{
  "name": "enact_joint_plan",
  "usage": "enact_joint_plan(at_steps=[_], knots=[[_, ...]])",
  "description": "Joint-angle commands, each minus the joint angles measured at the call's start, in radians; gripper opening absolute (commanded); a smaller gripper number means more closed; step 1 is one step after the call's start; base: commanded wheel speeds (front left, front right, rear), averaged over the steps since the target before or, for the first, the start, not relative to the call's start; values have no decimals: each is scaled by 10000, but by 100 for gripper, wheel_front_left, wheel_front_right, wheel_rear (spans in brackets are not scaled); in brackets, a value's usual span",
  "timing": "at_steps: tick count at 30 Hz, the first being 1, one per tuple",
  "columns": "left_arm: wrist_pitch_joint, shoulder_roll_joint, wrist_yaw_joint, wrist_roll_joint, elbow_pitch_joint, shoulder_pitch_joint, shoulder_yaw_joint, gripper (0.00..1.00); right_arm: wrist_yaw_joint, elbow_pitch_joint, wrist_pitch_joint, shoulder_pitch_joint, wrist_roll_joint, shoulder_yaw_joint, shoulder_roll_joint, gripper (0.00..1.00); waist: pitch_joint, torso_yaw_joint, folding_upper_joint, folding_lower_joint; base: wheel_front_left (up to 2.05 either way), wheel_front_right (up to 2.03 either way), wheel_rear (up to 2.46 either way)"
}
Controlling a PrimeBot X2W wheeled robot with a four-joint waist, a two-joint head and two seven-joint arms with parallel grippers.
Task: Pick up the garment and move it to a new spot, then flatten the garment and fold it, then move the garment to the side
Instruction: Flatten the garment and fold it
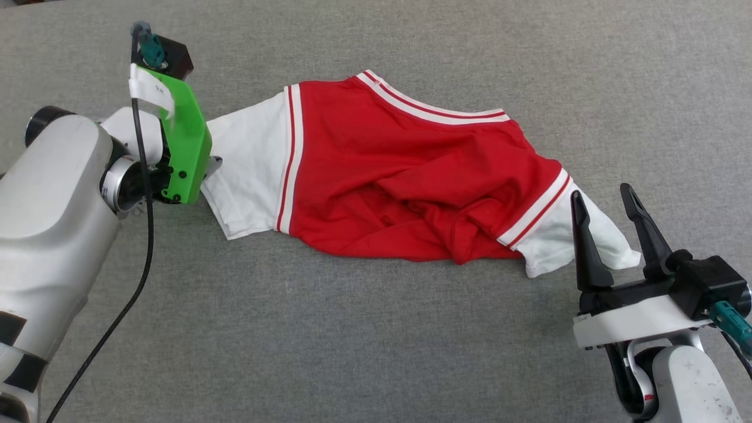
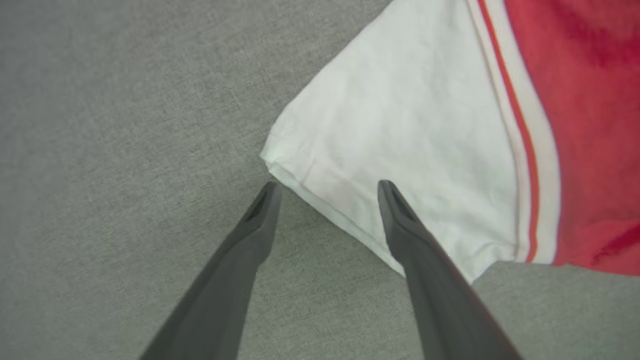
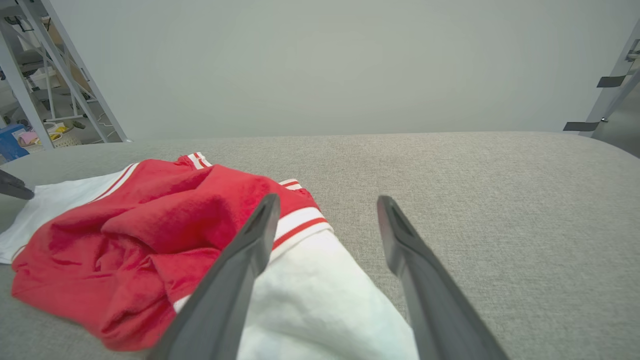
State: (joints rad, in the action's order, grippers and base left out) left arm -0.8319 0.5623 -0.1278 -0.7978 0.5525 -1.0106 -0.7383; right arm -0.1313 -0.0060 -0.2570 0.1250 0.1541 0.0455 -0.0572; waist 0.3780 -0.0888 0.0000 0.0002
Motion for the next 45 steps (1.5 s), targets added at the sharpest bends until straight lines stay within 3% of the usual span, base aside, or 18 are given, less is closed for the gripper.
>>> enact_joint_plan(at_steps=[1,9,10,11,18,26,30,31,32,38,45], knots=[[-86,72,-28,-146,72,-37,-183,100,6,-39,-47,207,-24,19,-25,100,230,-209,0,-2,0,0,0],[-271,172,-28,-461,577,563,-1656,100,6,-23,-47,304,-52,13,-13,100,329,-243,0,-2,0,0,0],[-213,188,-28,-470,588,595,-1862,35,6,-22,-47,292,-63,2,-11,100,300,-219,0,-2,0,0,0],[-166,195,-28,-512,592,616,-2007,0,6,-17,-47,279,-70,-8,-9,100,265,-196,0,-2,0,0,0],[911,577,-28,-957,563,253,-2348,0,6,4,-47,95,-113,-109,-74,100,-291,142,0,-2,0,0,0],[1228,1447,-28,-1408,732,547,-2608,0,6,3,-48,-320,-162,-398,-150,100,-874,567,0,-2,0,0,0],[1721,1446,16,-1644,1049,1087,-2531,0,6,-11,-48,-298,-170,-414,-174,100,-889,582,0,-2,0,0,0],[1966,1404,47,-1603,1141,1215,-2538,37,6,-15,-48,-272,-181,-396,-184,100,-896,563,0,-2,0,0,0],[2286,1368,89,-1531,1193,1290,-2520,100,6,-20,-48,-249,-186,-392,-192,100,-912,546,0,-2,0,0,0],[5251,954,594,-1203,1340,1760,-2012,100,6,-108,-48,-221,-245,-635,-411,100,-1378,571,0,-2,0,0,0],[8890,979,1792,-873,537,2448,-1081,100,6,-485,-48,238,-264,-1140,-1206,100,-2048,820,0,-2,0,0,0]])
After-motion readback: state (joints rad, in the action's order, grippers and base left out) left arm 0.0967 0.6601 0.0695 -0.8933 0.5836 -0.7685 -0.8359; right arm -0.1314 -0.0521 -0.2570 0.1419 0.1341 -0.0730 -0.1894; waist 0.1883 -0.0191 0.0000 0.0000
